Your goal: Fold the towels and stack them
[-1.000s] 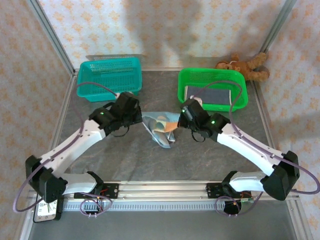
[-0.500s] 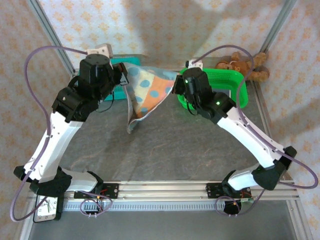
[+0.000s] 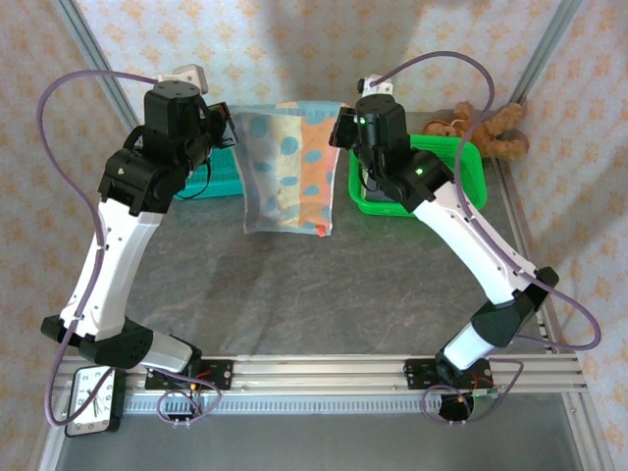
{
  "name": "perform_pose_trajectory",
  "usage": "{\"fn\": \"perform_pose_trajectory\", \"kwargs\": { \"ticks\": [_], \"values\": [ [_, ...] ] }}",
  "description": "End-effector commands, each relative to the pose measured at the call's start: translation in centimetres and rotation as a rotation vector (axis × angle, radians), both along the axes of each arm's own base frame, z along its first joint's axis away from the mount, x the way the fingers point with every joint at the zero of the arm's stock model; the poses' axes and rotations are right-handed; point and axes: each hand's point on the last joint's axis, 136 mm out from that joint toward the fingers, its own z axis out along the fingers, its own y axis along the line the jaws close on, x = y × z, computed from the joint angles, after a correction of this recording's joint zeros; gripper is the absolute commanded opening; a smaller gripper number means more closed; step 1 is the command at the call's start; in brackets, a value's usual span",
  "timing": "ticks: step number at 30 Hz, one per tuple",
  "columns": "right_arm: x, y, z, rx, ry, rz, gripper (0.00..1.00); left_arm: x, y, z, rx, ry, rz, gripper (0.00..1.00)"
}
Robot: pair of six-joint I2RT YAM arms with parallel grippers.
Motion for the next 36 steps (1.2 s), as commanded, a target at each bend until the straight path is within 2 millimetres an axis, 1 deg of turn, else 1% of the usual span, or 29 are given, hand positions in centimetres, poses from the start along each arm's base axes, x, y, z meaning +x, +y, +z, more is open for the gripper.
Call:
{"fn": "perform_pose_trajectory", "kwargs": {
  "ticks": [1, 4, 9, 12, 14, 17, 20, 22, 24, 27, 30, 32, 35, 36],
  "values": [
    [-0.9, -0.4, 2.4, 0.031, -0.045, 0.02, 0.0, -1.6, 0.1, 1.2, -0.015, -0.023, -0.037, 0.0],
    [-2.4, -0.8, 3.3, 0.066, -0.057, 0.057, 0.0, -2.8, -0.1, 1.2, -0.061, -0.023, -0.064, 0.0],
    [-5.7, -1.8, 4.4, 0.119, -0.068, 0.121, 0.0, -6.0, -0.2, 2.0, -0.155, -0.053, -0.11, 0.0],
    [-8.3, -2.3, 5.1, 0.13, -0.074, 0.162, 0.0, -8.2, 0.0, 2.9, -0.198, -0.079, -0.136, 0.0],
    [-10.3, -2.1, 5.6, 0.123, -0.087, 0.194, 0.0, -9.8, 0.2, 3.5, -0.219, -0.094, -0.153, 0.0],
    [-12.6, -2.0, 6.2, 0.11, -0.087, 0.226, 0.0, -11.8, 0.4, 4.1, -0.257, -0.096, -0.165, 0.0],
    [-13.4, -2.2, 5.6, 0.122, -0.043, 0.222, 0.0, -13.1, 1.0, 3.7, -0.261, -0.081, -0.154, 0.0],
    [-13.4, -2.3, 4.8, 0.127, -0.005, 0.214, 0.0, -13.5, 1.3, 3.2, -0.261, -0.061, -0.14, 0.0],
    [-13.0, -2.8, 4.1, 0.126, 0.017, 0.169, 0.0, -13.3, 1.6, 2.0, -0.242, -0.02, -0.115, 0.0],
    [-11.4, -3.5, 2.7, 0.094, 0.063, 0.085, 0.0, -11.6, 2.1, -0.8, -0.164, 0.07, -0.055, 0.0],
    [-8.5, -3.4, 0.3, 0.117, 0.168, 0.065, 0.0, -8.7, 1.1, -3.9, -0.118, 0.172, -0.058, 0.0],
    [-6.2, -2.7, -1.8, 0.114, 0.232, 0.067, 0.0, -6.3, 0.6, -6.2, -0.075, 0.245, -0.081, 0.0],
    [-3.0, -1.8, -4.8, 0.098, 0.302, 0.054, 0.0, -2.7, 0.5, -9.1, -0.036, 0.31, -0.083, 0.0],
    [-1.7, -1.6, -6.1, 0.094, 0.332, 0.05, 0.0, -1.3, 0.5, -10.2, -0.03, 0.332, -0.088, 0.0]
  ]
}}
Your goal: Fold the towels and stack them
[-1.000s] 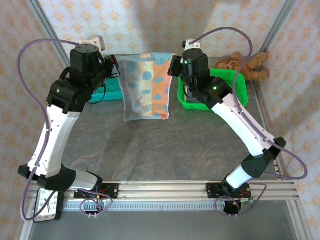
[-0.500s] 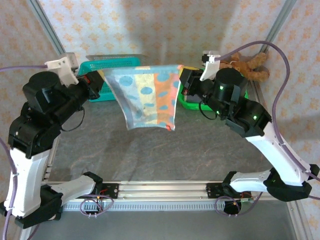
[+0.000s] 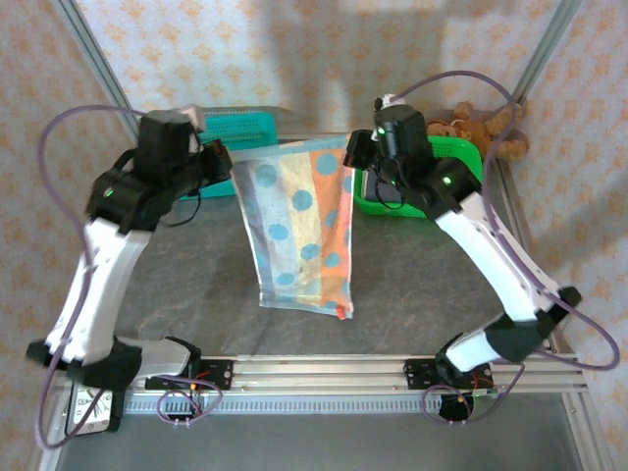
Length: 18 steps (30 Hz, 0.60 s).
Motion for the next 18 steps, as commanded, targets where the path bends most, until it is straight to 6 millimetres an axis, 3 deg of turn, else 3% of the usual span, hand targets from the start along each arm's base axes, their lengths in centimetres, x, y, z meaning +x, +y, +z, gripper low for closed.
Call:
{"fn": "perform_pose_trajectory", "kwargs": {
  "ticks": [1, 6, 10, 14, 18],
  "values": [
    [3.2, 0.0, -3.6, -0.007, 0.106, -0.03, 0.0, 3.7, 0.7, -3.8, 0.066, 0.076, -0.021, 0.0],
    [8.8, 0.7, -9.5, -0.05, 0.193, -0.024, 0.0, 10.2, 1.1, -9.0, 0.099, 0.123, -0.037, 0.0],
    [12.1, 0.7, -13.6, -0.109, 0.247, -0.032, 0.0, 14.0, 1.1, -12.7, 0.099, 0.155, -0.043, 0.0],
    [13.9, 0.6, -16.7, -0.124, 0.287, -0.03, 0.0, 15.7, 0.8, -15.2, 0.114, 0.18, -0.06, 0.0],
    [13.8, 1.1, -18.7, -0.122, 0.324, -0.003, 0.0, 15.3, 0.7, -17.3, 0.106, 0.221, -0.065, 0.0]
  ]
}}
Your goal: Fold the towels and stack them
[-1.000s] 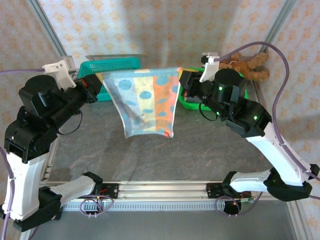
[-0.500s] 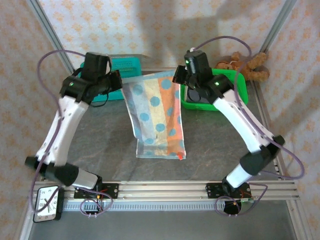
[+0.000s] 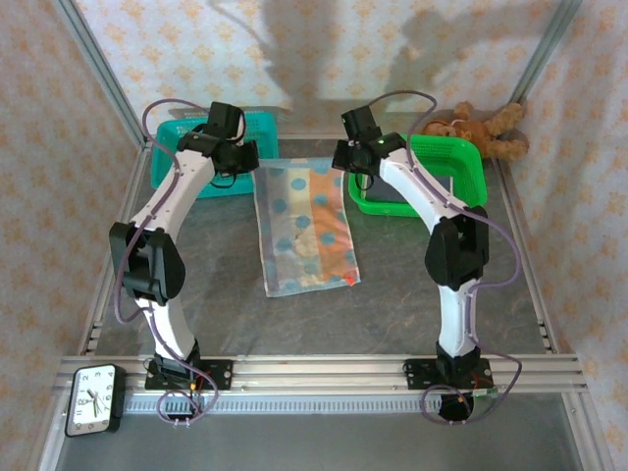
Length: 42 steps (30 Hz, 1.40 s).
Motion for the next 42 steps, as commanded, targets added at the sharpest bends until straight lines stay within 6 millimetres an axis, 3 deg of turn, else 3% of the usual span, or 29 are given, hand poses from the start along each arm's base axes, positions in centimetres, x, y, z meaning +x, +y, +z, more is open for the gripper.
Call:
{"fn": "perform_pose_trajectory", "kwargs": {
  "ticks": [1, 14, 28, 32, 39, 42],
  "values": [
    [0.5, 0.7, 1.6, 0.035, -0.049, 0.032, 0.0, -0.1, 0.0, 0.9, -0.012, -0.053, -0.018, 0.0],
    [-5.6, -0.5, -0.1, 0.079, 0.003, 0.069, 0.02, -6.9, -1.6, -1.7, -0.125, -0.007, 0.008, 0.0],
    [-12.2, -2.0, -3.8, 0.046, 0.086, 0.091, 0.04, -14.2, -3.8, -6.1, -0.18, 0.08, 0.028, 0.0],
    [-13.8, -2.1, -4.2, 0.04, 0.099, 0.098, 0.04, -15.6, -3.7, -6.1, -0.188, 0.081, 0.036, 0.0],
    [-15.9, -2.2, -3.3, 0.05, 0.09, 0.107, 0.05, -17.2, -3.9, -4.4, -0.214, 0.053, 0.04, 0.0],
    [-16.8, -2.1, -3.2, 0.052, 0.091, 0.113, 0.06, -18.0, -4.0, -4.8, -0.21, 0.061, 0.035, 0.0]
  ]
}}
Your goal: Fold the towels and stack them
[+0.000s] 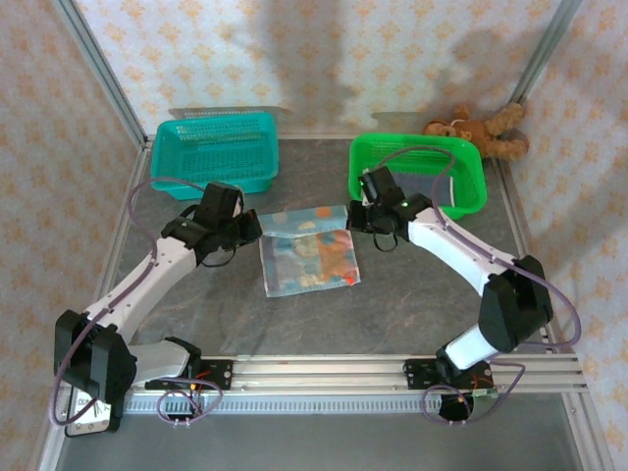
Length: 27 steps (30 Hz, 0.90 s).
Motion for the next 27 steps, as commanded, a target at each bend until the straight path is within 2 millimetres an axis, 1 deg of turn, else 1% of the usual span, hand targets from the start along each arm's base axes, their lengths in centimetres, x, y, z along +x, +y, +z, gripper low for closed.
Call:
{"fn": "perform_pose_trajectory", "kwargs": {
  "ticks": [1, 4, 11, 15, 18, 22, 27],
  "values": [
    [-1.2, -0.5, 0.3, -0.007, -0.007, -0.02, 0.06, -1.3, 0.2, -1.2, 0.013, 0.029, 0.015, 0.0],
    [-2.1, -0.8, -0.7, -0.009, 0.008, -0.025, 0.07, -2.2, 0.0, -2.5, 0.013, 0.058, 0.014, 0.0],
    [-4.1, -1.7, -4.4, -0.018, 0.078, -0.041, 0.08, -4.4, -0.4, -5.3, 0.006, 0.094, 0.023, 0.0],
    [-5.1, -1.7, -6.1, -0.014, 0.113, -0.045, 0.08, -5.5, -0.8, -6.9, 0.014, 0.119, 0.015, 0.0],
    [-5.7, -1.7, -7.4, -0.021, 0.137, -0.044, 0.09, -5.9, -1.1, -7.8, 0.009, 0.13, 0.016, 0.0],
    [-6.3, -1.5, -8.6, -0.031, 0.159, -0.037, 0.09, -6.4, -1.5, -8.8, 0.015, 0.146, 0.005, 0.0],
    [-7.1, -1.1, -9.3, -0.041, 0.172, -0.025, 0.09, -6.9, -1.7, -9.7, 0.02, 0.158, -0.002, 0.0]
  ]
}}
